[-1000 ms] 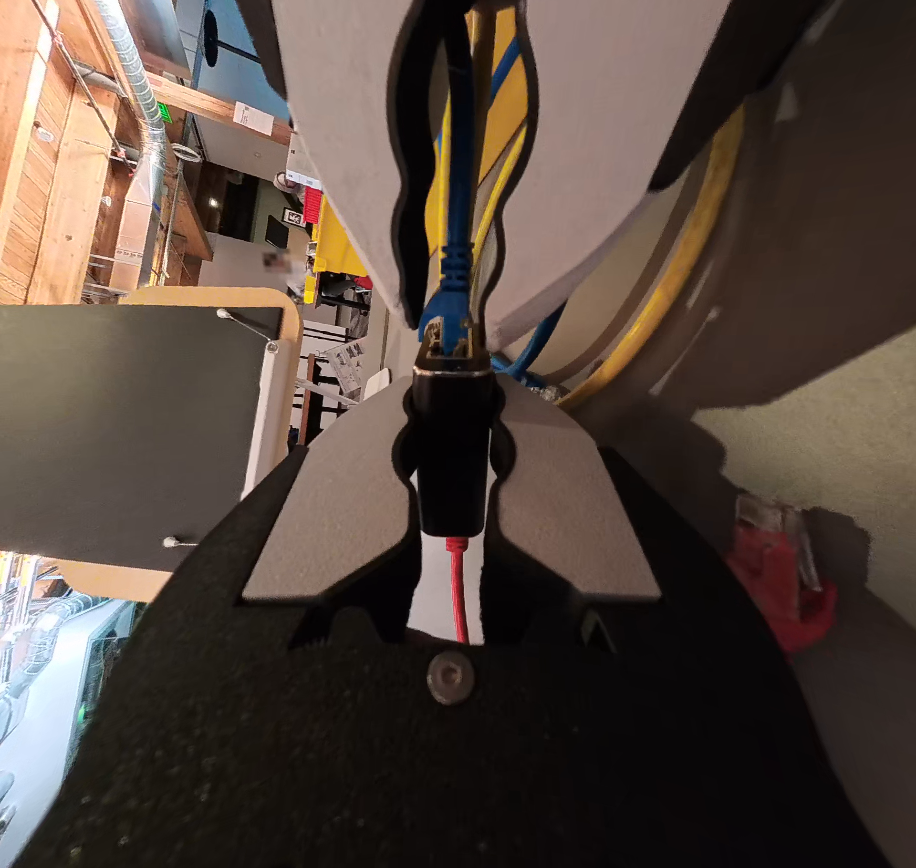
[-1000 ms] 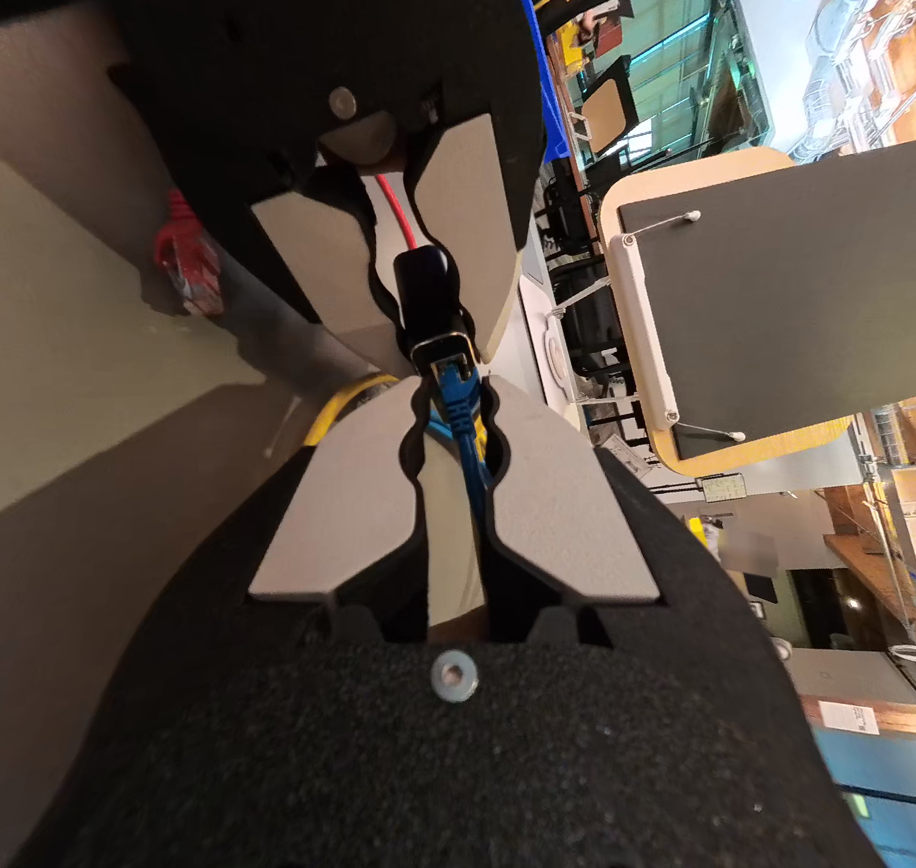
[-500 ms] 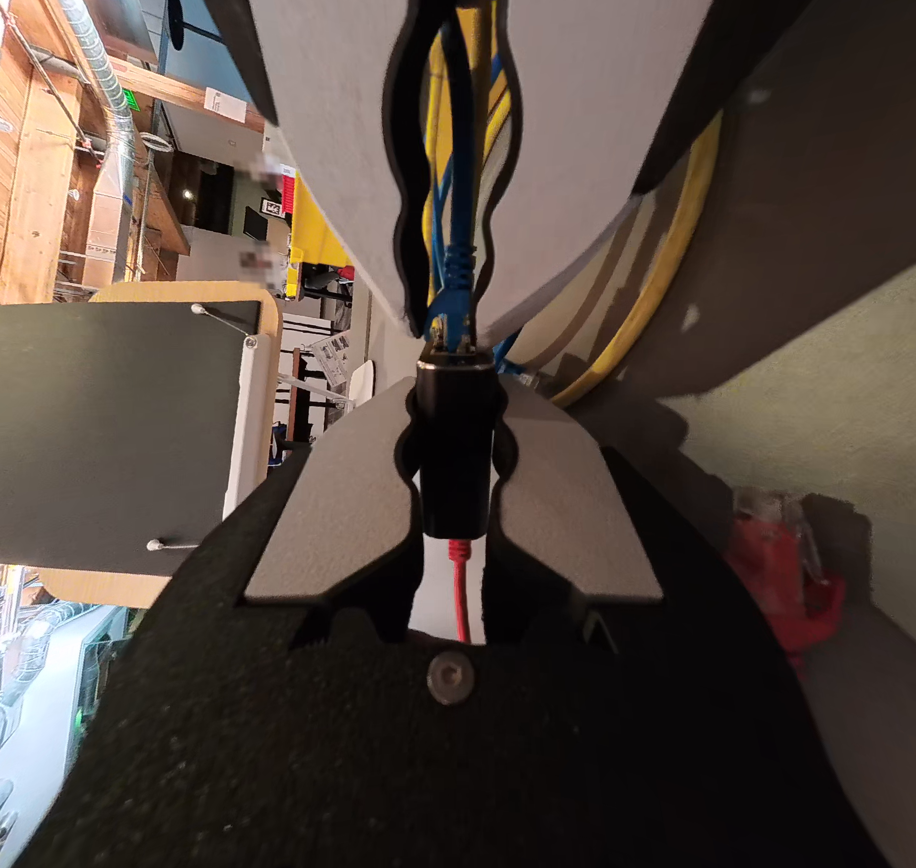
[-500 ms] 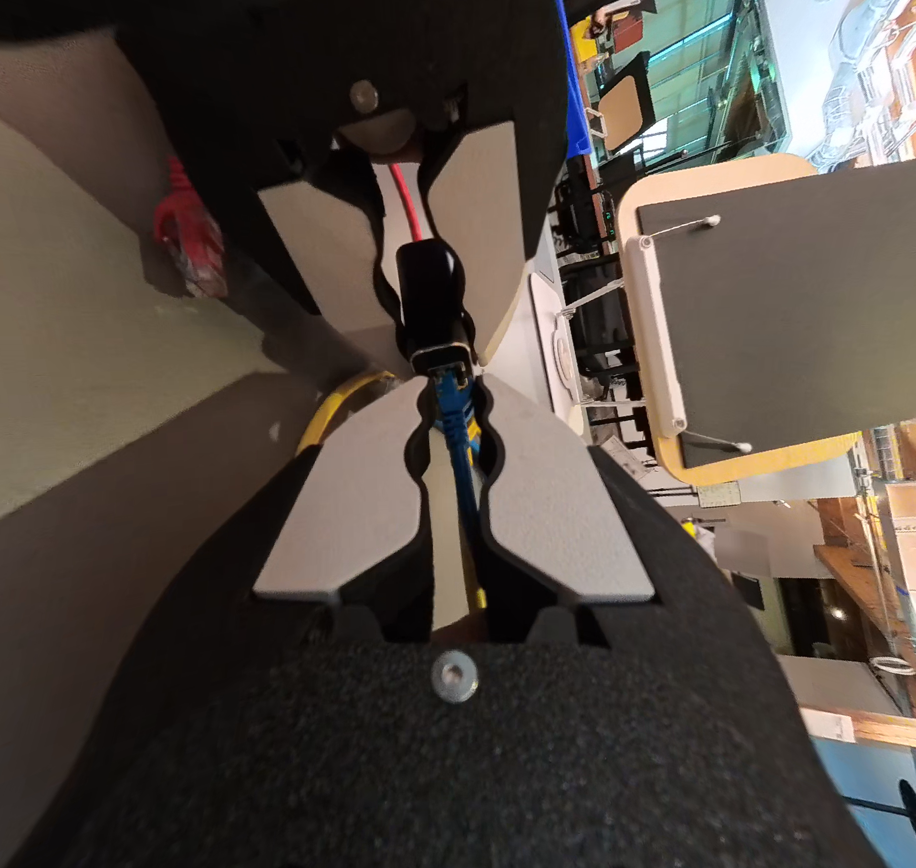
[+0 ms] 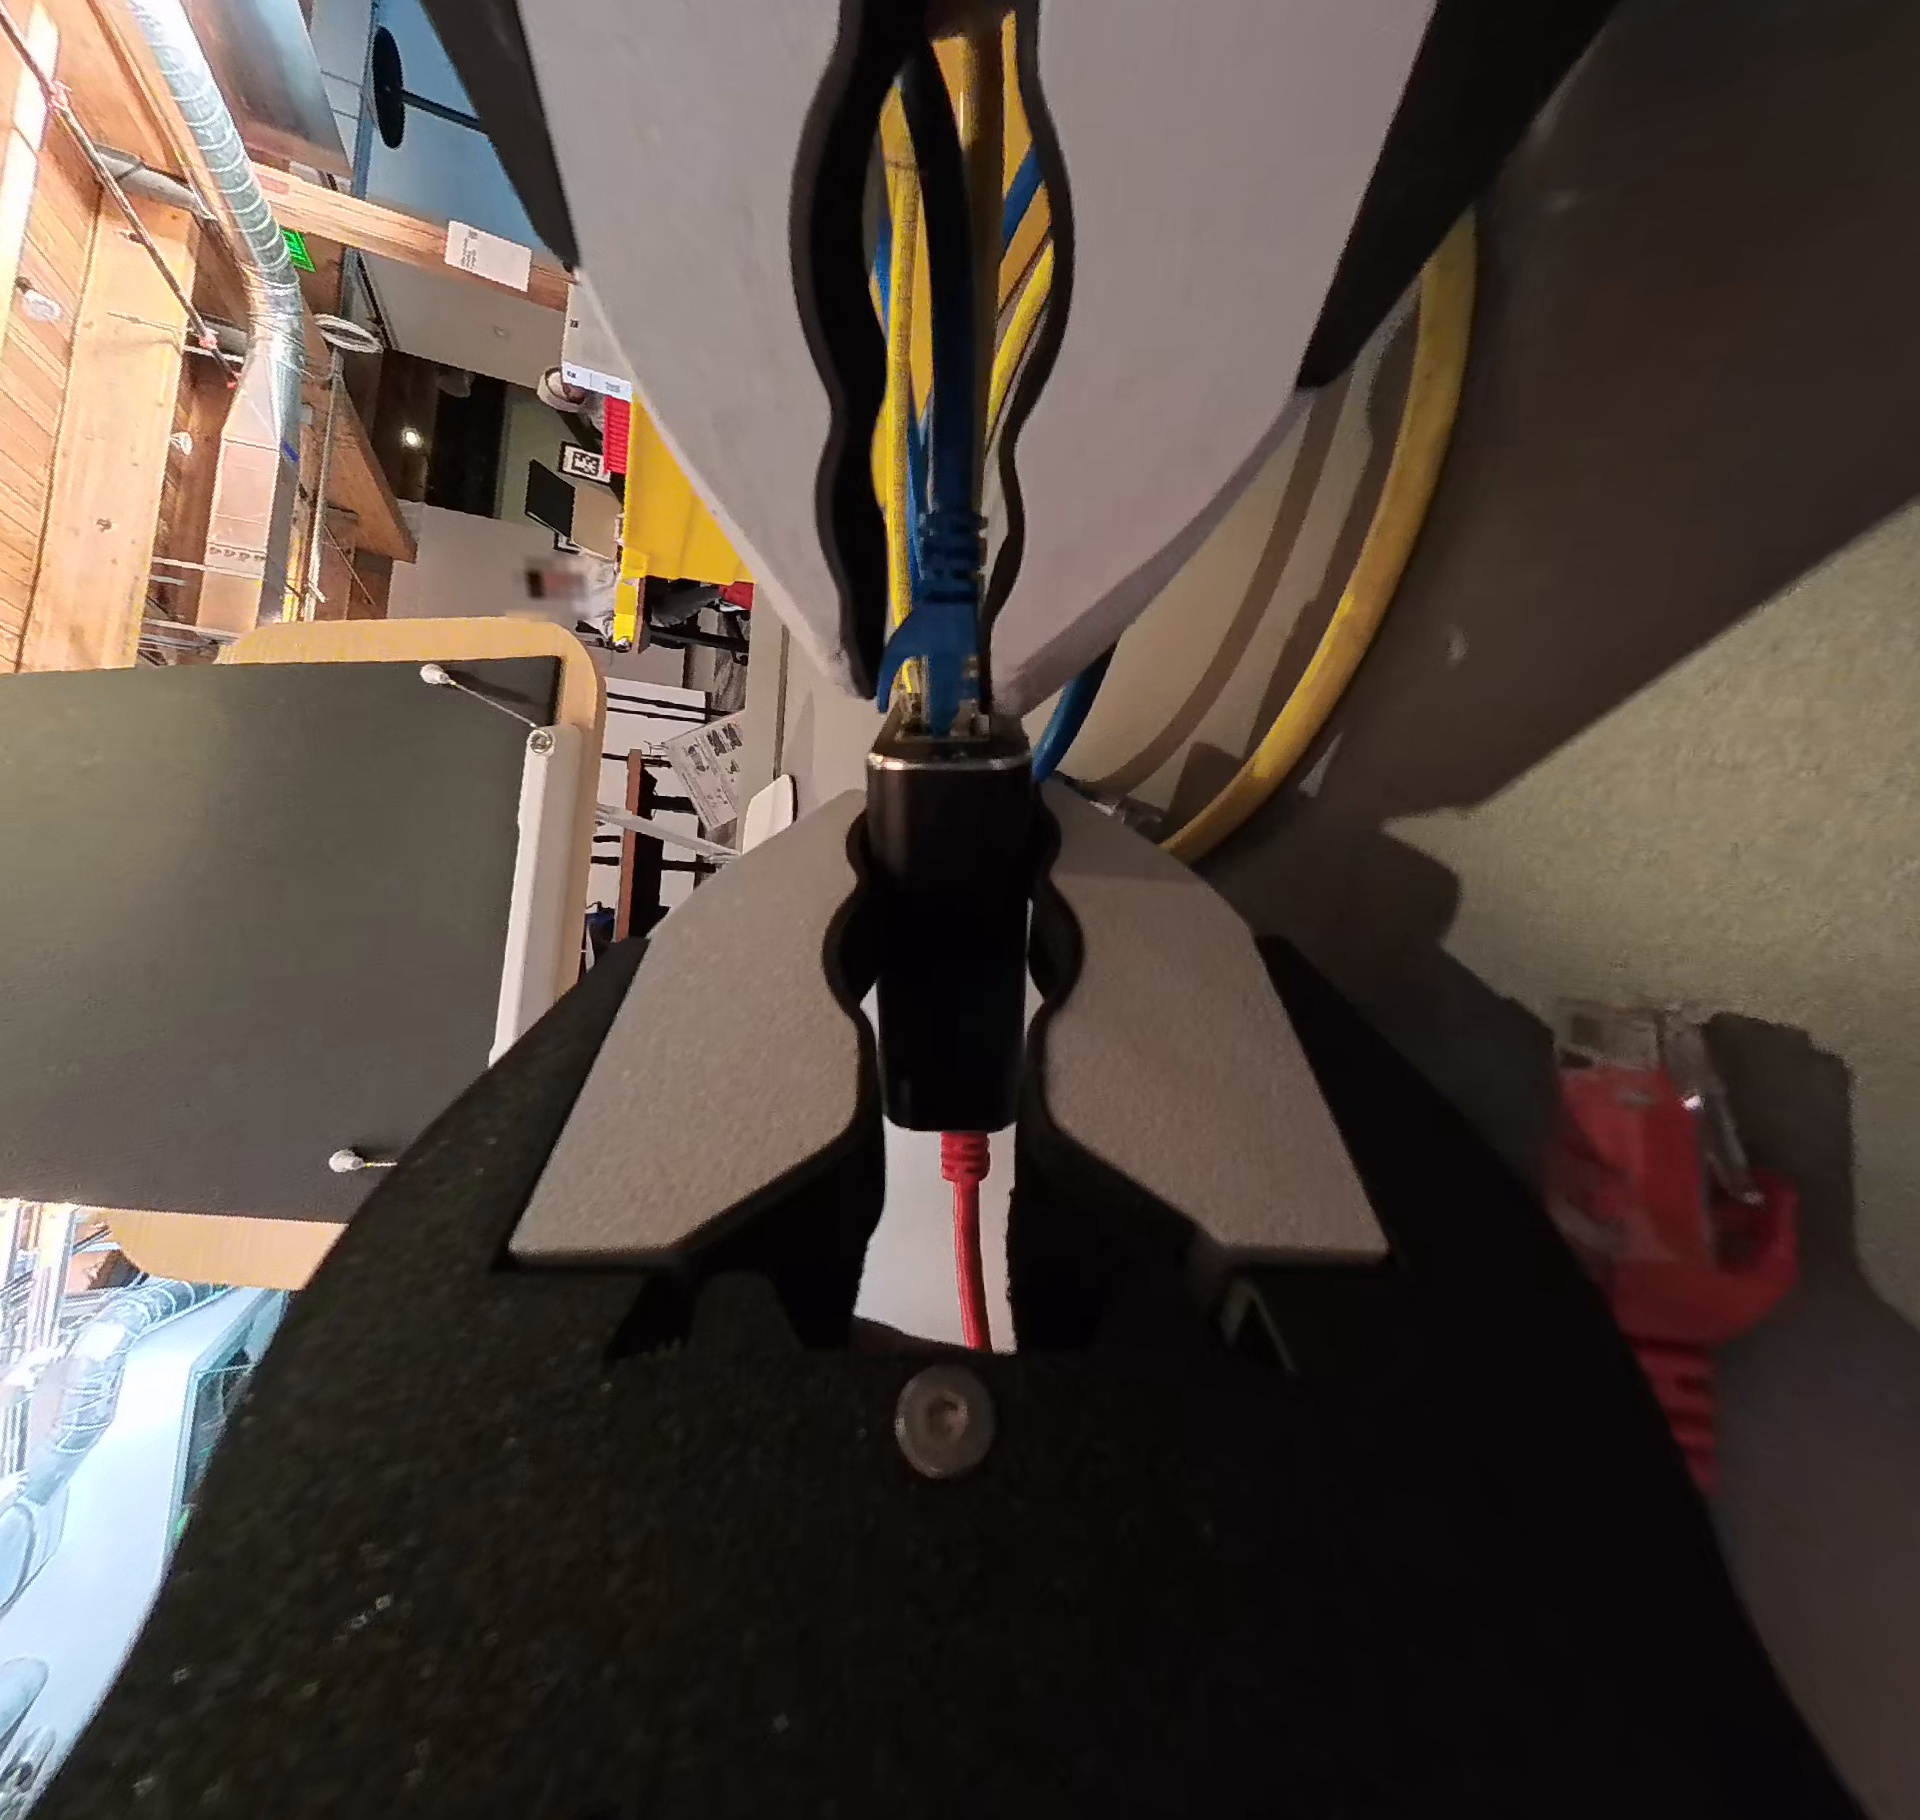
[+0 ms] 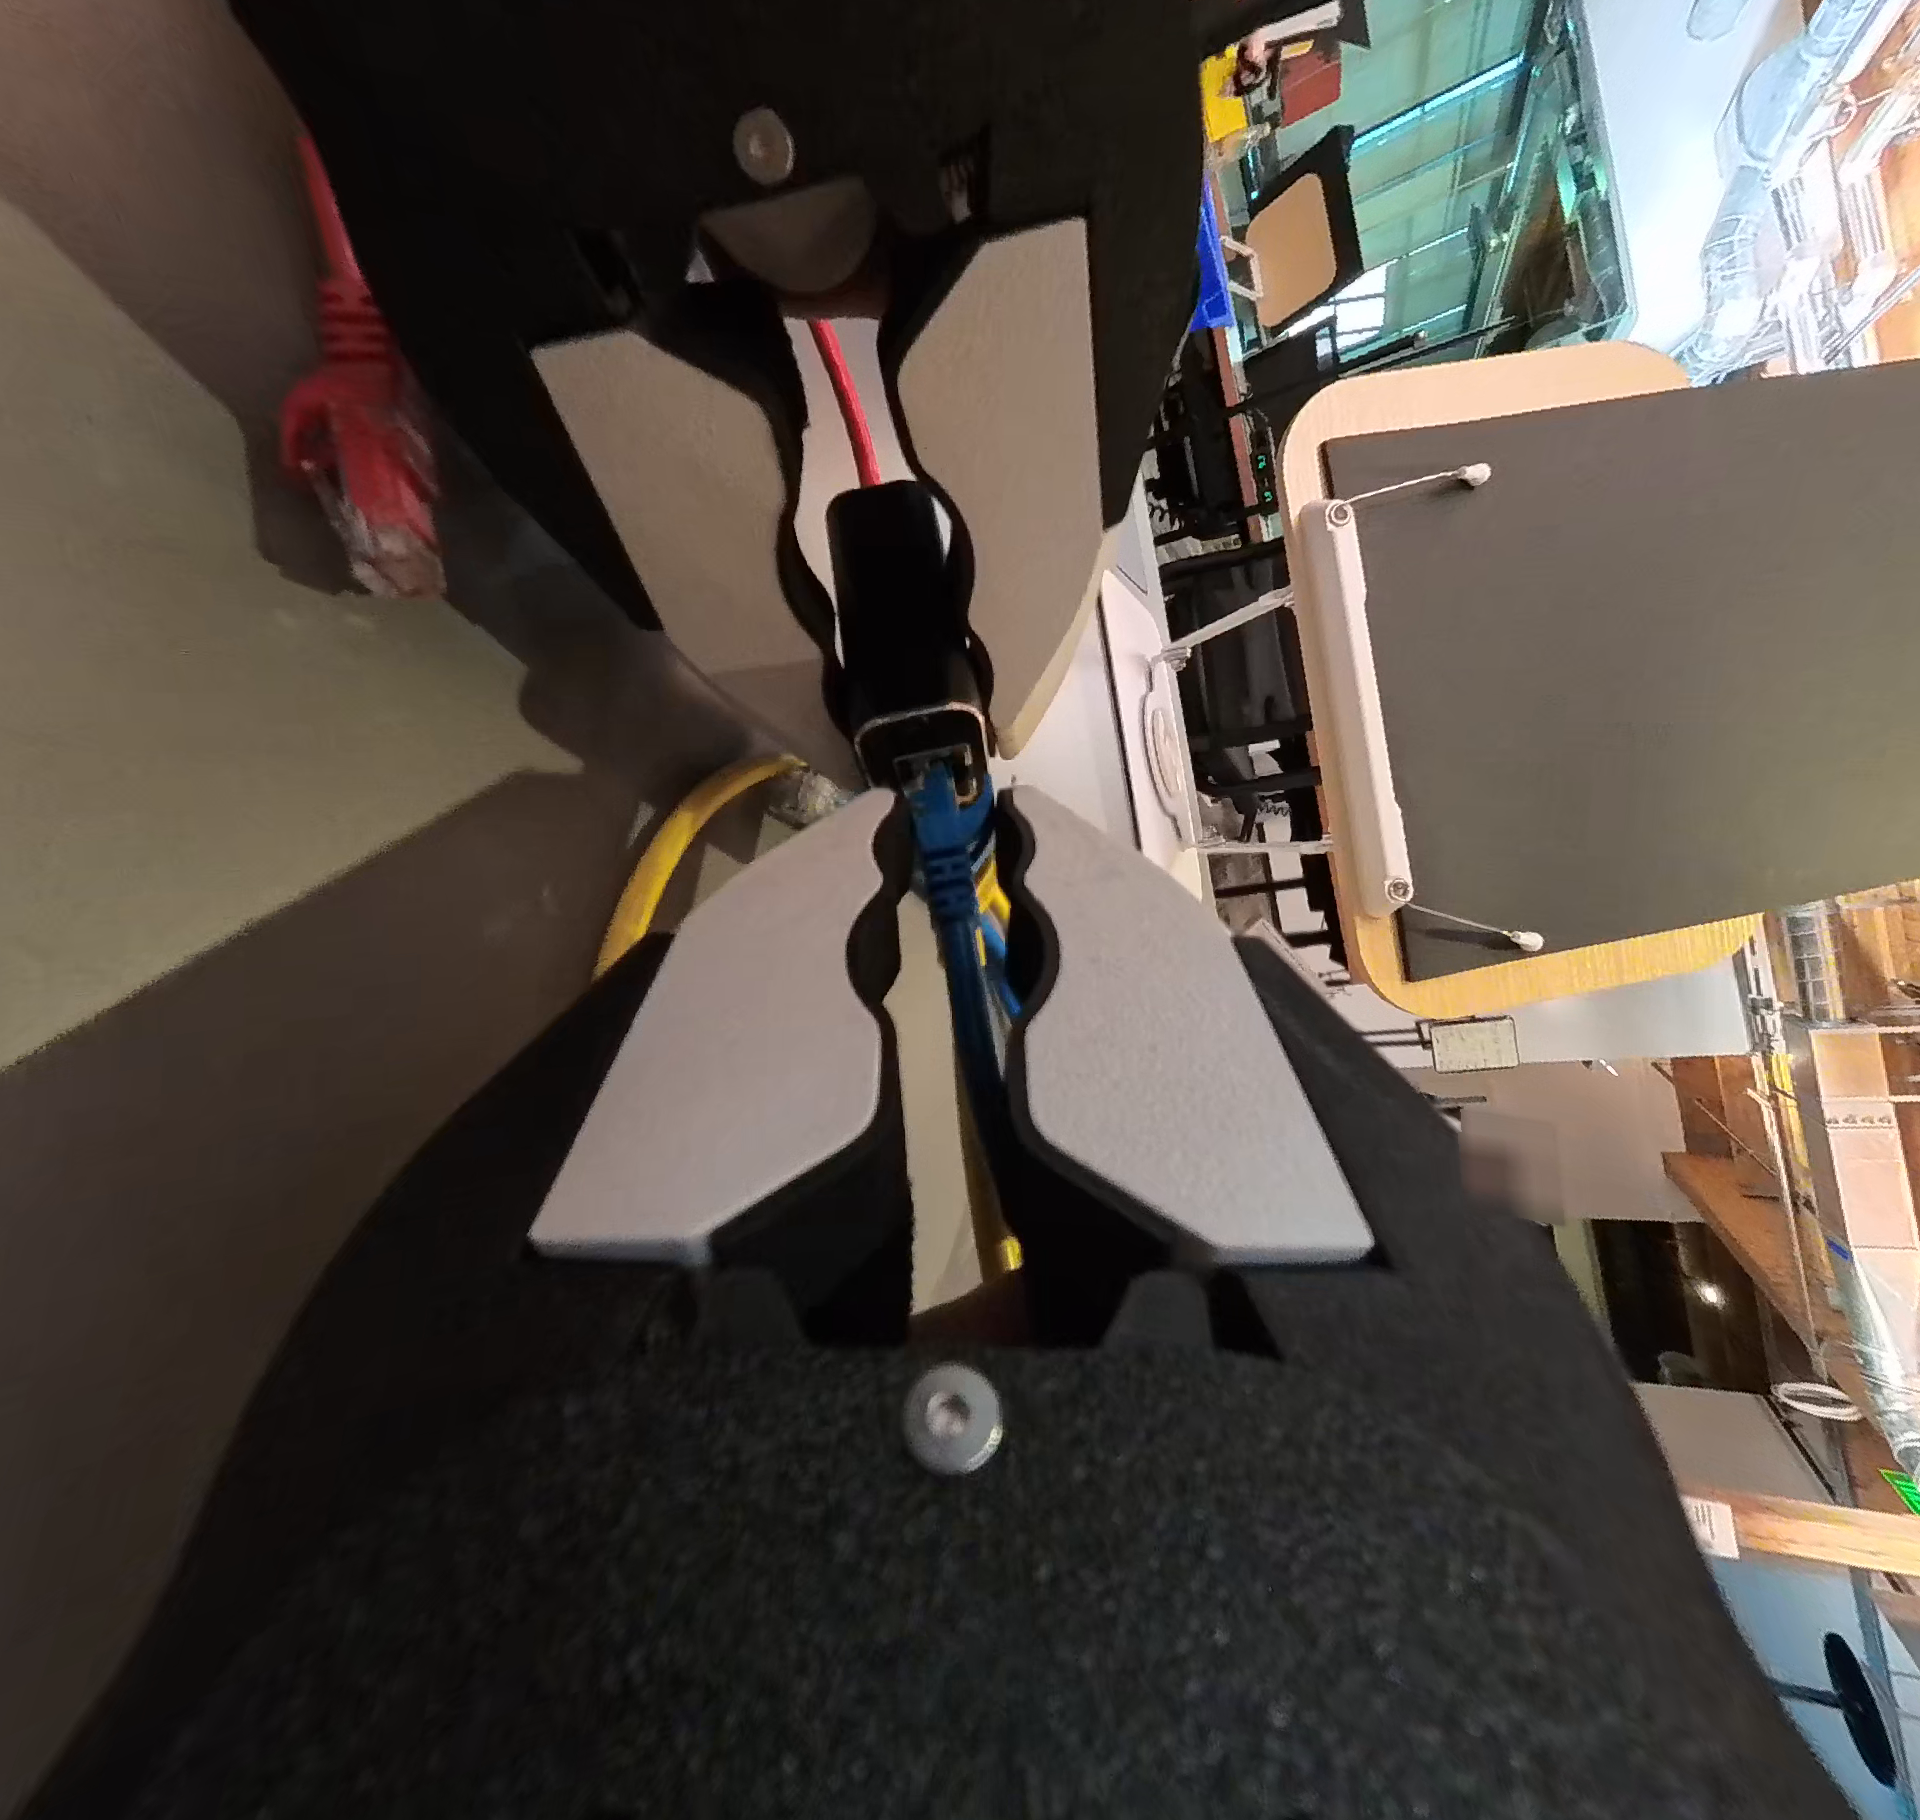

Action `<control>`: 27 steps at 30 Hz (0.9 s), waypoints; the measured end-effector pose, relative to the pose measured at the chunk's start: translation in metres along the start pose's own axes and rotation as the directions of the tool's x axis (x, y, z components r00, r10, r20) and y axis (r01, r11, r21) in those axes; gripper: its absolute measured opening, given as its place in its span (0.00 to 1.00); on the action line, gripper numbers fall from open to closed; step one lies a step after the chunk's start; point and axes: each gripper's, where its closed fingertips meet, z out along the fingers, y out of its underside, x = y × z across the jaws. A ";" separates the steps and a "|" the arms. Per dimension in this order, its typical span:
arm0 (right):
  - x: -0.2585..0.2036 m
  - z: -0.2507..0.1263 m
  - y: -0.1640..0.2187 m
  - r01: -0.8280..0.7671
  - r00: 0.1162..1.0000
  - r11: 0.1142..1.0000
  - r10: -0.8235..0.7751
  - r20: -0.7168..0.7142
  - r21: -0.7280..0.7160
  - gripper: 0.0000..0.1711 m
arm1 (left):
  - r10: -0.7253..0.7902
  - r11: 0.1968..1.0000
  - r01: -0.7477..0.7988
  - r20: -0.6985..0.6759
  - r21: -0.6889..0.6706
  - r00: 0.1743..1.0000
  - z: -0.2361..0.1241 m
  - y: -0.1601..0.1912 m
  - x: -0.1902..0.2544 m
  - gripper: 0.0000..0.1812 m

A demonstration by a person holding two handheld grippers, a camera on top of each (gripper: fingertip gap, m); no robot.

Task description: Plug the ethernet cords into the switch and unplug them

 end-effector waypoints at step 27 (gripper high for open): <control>0.002 -0.008 0.008 0.096 0.995 0.986 -0.090 0.052 -0.136 0.07 | -0.038 0.999 0.039 0.021 -0.032 0.999 0.006 -0.005 -0.002 0.14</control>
